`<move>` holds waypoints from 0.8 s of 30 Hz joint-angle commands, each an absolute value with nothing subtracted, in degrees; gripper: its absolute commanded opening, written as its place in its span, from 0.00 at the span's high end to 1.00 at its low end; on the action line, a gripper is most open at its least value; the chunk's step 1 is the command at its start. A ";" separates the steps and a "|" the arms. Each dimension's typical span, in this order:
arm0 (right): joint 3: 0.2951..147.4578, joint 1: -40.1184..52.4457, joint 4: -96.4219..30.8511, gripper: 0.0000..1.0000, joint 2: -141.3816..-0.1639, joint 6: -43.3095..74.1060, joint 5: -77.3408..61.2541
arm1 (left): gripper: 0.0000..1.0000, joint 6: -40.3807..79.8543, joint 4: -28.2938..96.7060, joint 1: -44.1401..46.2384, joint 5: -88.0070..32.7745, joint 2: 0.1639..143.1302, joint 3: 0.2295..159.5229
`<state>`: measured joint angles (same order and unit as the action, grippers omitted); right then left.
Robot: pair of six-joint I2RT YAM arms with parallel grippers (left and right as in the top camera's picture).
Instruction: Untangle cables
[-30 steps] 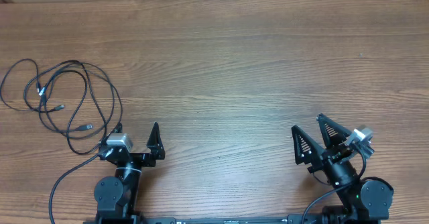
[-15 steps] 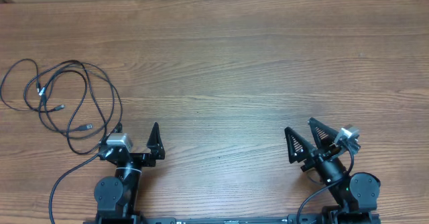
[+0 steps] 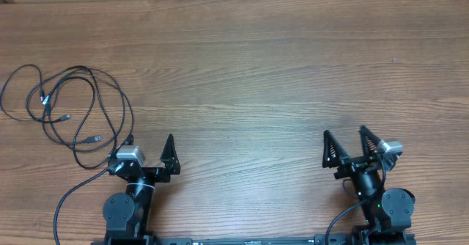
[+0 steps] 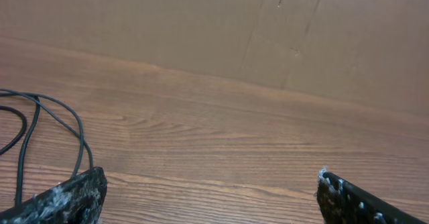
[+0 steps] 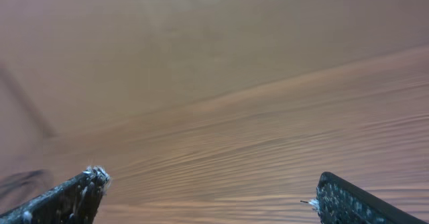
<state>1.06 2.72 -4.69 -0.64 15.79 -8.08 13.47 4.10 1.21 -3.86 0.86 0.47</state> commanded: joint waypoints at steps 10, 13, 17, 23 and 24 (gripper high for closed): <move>0.43 3.05 -4.84 0.00 -0.14 3.97 1.02 | 0.00 12.62 4.23 1.52 -4.08 0.25 0.27; 0.43 3.05 -4.82 0.00 -0.14 4.25 0.36 | 0.00 12.64 4.23 1.52 -4.05 0.25 0.27; 0.43 3.05 -4.84 0.00 -0.14 4.25 0.36 | 0.01 12.64 4.23 1.52 -4.08 0.25 0.27; 0.43 3.05 -4.82 0.00 -0.14 4.25 0.36 | 0.01 12.64 4.23 1.52 -4.08 0.25 0.27; 0.43 3.05 -4.82 0.00 -0.14 4.25 0.36 | 0.00 12.62 4.23 1.52 -4.05 0.25 0.27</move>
